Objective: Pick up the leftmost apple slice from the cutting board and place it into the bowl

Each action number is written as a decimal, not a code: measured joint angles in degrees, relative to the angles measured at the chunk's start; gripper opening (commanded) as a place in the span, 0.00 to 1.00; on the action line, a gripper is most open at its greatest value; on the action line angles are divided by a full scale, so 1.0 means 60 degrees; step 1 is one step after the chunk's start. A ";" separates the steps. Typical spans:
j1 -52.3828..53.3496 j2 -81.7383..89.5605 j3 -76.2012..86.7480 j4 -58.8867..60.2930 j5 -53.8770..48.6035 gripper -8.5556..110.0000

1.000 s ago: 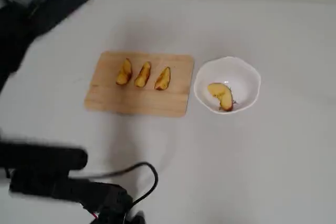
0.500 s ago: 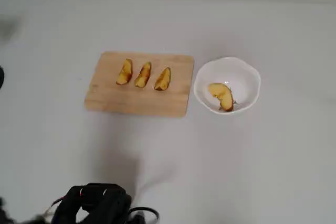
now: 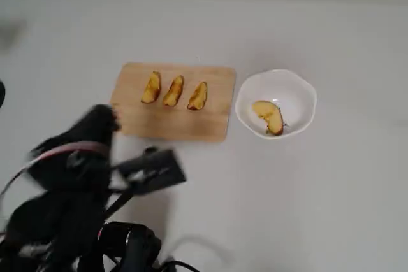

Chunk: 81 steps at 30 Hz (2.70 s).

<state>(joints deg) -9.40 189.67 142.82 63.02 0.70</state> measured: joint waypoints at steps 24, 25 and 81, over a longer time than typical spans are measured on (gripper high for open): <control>0.0850 0.0044 0.6021 -0.2505 -0.0103 0.07; 0.0850 0.0044 0.6021 -0.2505 -0.0103 0.07; 0.0937 0.0044 0.6021 -0.2505 0.0000 0.07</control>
<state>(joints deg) -3.78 189.93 178.95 47.99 0.70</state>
